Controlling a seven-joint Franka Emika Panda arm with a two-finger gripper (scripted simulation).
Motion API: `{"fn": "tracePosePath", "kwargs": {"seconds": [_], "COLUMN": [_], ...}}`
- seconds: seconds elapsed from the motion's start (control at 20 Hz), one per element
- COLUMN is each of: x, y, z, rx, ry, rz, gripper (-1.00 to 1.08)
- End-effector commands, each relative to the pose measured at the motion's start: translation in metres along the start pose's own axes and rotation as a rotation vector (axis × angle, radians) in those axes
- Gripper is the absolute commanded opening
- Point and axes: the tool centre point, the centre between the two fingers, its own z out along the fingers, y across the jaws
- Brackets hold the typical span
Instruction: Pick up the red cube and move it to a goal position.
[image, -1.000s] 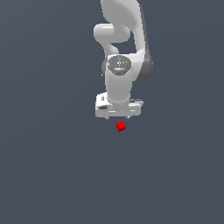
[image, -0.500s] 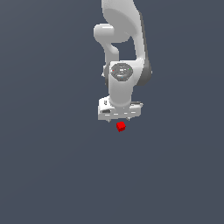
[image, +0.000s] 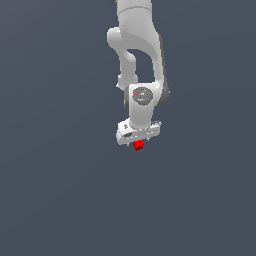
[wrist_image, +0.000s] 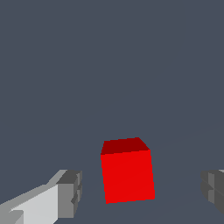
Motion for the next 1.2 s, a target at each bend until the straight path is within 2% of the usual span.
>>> {"fn": "tracePosePath", "kwargs": {"seconds": [0.0,0.55,0.6,1.15], "x": [-0.002,-0.006,-0.006,-0.006], "y": [-0.003,-0.007,-0.007,-0.007], "z": [0.014,0.043,0.043,0.042], "rx": [-0.004,-0.014,-0.014,-0.014], "ry": [0.008,0.02,0.02,0.02], "rz": [-0.038,-0.108,-0.108,-0.107], "gripper": [1.0,1.0,-1.0,-1.0]}}
